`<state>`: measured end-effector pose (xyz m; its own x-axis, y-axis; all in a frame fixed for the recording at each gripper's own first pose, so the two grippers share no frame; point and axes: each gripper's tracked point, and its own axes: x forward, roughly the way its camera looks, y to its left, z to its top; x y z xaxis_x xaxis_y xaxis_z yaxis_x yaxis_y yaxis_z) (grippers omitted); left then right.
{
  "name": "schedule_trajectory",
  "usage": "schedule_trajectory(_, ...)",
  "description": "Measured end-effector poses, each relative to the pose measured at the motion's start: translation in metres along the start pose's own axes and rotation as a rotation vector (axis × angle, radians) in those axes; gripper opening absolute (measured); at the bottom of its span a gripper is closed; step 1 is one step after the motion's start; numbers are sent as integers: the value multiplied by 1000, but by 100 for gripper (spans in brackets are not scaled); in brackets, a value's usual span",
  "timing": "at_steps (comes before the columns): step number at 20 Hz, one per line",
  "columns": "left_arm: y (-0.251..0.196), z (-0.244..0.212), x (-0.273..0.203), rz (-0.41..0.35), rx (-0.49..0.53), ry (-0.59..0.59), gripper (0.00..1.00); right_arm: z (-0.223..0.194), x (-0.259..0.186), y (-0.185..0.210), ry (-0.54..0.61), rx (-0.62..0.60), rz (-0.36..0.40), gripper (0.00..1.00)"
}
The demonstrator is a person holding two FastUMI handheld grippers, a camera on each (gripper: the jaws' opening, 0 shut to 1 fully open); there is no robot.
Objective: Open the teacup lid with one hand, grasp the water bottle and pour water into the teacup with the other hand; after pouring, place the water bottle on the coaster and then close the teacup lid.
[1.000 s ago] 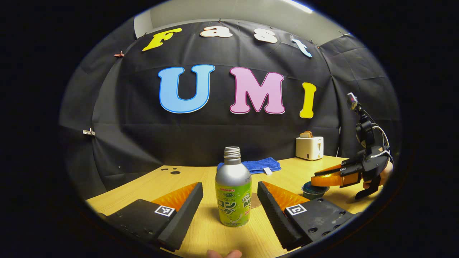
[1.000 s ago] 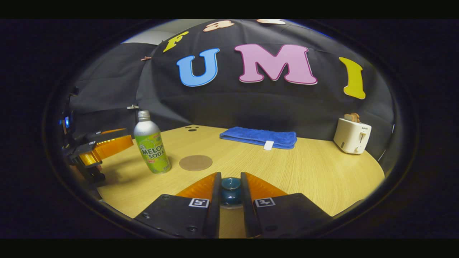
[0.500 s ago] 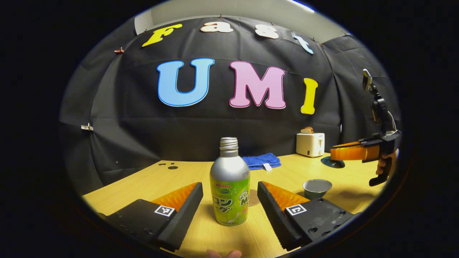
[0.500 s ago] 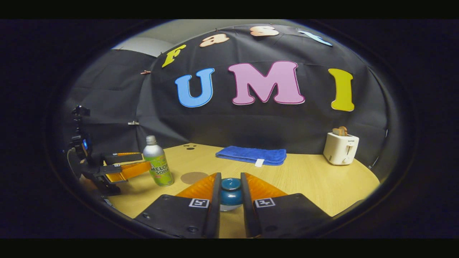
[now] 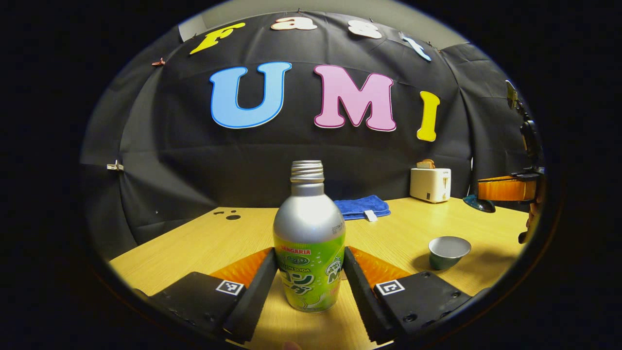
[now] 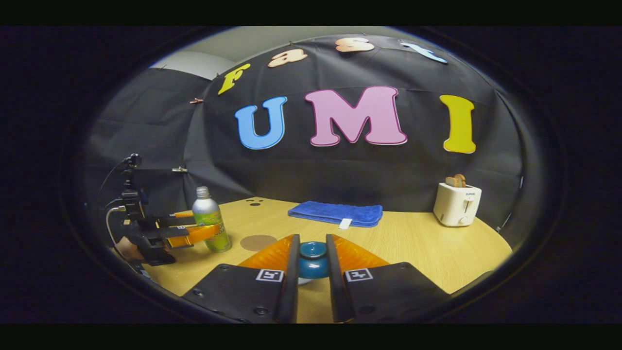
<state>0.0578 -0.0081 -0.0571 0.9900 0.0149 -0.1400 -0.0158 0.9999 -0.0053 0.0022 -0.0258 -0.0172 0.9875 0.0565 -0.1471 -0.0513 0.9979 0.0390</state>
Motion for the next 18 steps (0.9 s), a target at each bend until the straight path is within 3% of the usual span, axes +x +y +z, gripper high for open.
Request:
schedule_trajectory(3, -2, 4, -1, -2, 40, -13, 82, 6, -5, -10, -13, 5, -17, 31)
schedule_trajectory(5, -4, 16, -4, 11, 125, -42, 82, 11, -8, -18, -23, 12, -33, 31)
schedule_trajectory(7, 0, 30, -8, 54, 267, -63, 82, 12, -12, -27, -27, 19, -53, 31)
schedule_trajectory(8, 0, 36, -8, 72, 344, -71, 82, 13, -13, -32, -29, 19, -63, 26)
schedule_trajectory(10, 0, 44, -9, 101, 490, -79, 81, 14, -17, -42, -28, 1, -93, 31)
schedule_trajectory(12, -9, 49, -7, 101, 615, -82, 81, 17, -22, -54, -27, -28, -125, 31)
schedule_trajectory(13, -16, 49, -5, 95, 674, -80, 81, 18, -25, -58, -28, -34, -137, 26)
schedule_trajectory(18, -43, 30, 5, 68, 1007, -34, 81, 23, -34, -74, -42, -3, -164, 26)
